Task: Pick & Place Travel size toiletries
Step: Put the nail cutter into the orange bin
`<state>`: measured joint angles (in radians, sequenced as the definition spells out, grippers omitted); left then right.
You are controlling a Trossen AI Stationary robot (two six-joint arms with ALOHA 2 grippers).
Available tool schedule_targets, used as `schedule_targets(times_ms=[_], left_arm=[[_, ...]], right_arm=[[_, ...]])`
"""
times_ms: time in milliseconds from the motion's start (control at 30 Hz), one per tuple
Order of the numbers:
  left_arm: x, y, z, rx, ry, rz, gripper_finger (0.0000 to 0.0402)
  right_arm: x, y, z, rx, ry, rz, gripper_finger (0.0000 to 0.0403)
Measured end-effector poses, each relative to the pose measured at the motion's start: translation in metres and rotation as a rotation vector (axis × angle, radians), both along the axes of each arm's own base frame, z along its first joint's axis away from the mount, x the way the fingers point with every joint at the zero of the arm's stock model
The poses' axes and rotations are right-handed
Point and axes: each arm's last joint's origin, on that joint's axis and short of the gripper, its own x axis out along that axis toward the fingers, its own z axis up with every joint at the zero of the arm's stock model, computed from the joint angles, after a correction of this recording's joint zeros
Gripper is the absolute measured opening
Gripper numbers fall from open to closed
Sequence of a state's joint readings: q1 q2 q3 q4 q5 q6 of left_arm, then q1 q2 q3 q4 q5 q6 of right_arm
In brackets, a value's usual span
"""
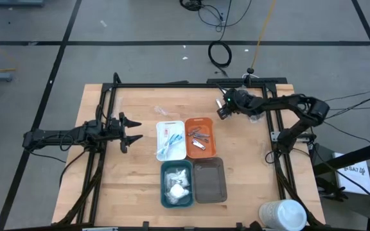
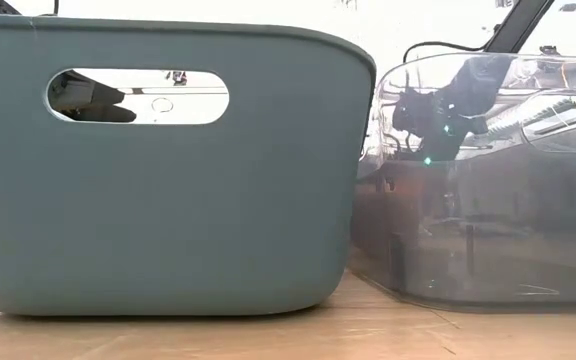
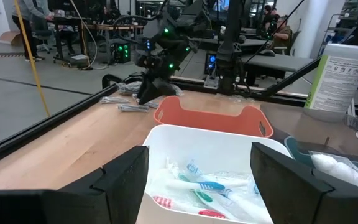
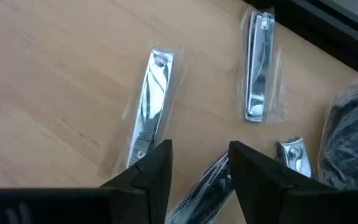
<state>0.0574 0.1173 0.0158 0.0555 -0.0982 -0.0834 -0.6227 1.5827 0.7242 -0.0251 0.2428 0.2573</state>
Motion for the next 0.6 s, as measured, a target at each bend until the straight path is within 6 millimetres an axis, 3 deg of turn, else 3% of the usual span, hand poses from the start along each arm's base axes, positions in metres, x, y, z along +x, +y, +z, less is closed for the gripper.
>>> schedule_targets(times_ms=[267, 600], left_arm=[[0.000, 0.000, 0.000, 0.000, 0.000, 0.000, 0.0274], [0.000, 0.000, 0.000, 0.000, 0.000, 0.000, 0.0274]], right_arm=[[-0.003, 0.001, 0.005, -0.005, 0.009, 0.033, 0.0160], [-0.009, 0.009, 0.014, 0.026, 0.026, 0.012, 0.0233]])
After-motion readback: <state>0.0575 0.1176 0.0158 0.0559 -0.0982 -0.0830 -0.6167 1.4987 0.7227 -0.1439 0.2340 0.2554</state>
